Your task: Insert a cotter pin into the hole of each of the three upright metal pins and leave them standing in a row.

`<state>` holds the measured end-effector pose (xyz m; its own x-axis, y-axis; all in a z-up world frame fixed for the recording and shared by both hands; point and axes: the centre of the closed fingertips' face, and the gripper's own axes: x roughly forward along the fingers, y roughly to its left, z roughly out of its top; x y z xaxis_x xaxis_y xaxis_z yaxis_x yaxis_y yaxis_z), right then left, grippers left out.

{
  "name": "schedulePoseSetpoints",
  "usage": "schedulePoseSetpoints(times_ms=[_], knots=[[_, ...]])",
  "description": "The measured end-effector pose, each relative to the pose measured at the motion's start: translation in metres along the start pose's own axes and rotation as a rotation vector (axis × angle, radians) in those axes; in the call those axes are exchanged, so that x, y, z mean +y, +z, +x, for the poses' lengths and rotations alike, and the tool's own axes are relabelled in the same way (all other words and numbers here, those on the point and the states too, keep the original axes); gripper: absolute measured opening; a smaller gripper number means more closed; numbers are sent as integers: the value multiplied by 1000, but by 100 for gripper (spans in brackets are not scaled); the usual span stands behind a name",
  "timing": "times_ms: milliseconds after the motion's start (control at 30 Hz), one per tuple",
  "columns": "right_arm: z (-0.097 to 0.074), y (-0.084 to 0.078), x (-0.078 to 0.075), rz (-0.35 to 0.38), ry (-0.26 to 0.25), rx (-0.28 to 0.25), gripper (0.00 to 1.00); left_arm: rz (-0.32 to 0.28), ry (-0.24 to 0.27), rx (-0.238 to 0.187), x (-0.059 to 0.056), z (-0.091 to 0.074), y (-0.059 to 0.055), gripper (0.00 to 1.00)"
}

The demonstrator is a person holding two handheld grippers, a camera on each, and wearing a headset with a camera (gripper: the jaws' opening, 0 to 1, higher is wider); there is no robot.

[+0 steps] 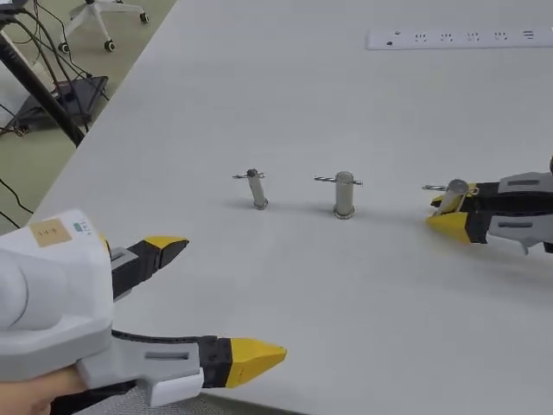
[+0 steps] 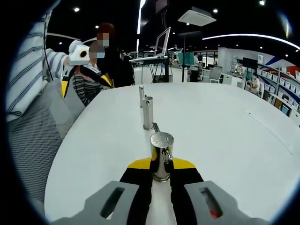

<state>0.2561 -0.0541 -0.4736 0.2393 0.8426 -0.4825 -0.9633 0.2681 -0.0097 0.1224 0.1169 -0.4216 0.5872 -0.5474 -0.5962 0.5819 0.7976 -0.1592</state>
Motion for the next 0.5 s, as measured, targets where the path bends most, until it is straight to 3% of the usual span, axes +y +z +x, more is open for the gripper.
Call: schedulePoseSetpoints(times_ms=[500], knots=[[2,-6,-5,-8,6,-6,8,10,-6,17,-1,6,-1,99]])
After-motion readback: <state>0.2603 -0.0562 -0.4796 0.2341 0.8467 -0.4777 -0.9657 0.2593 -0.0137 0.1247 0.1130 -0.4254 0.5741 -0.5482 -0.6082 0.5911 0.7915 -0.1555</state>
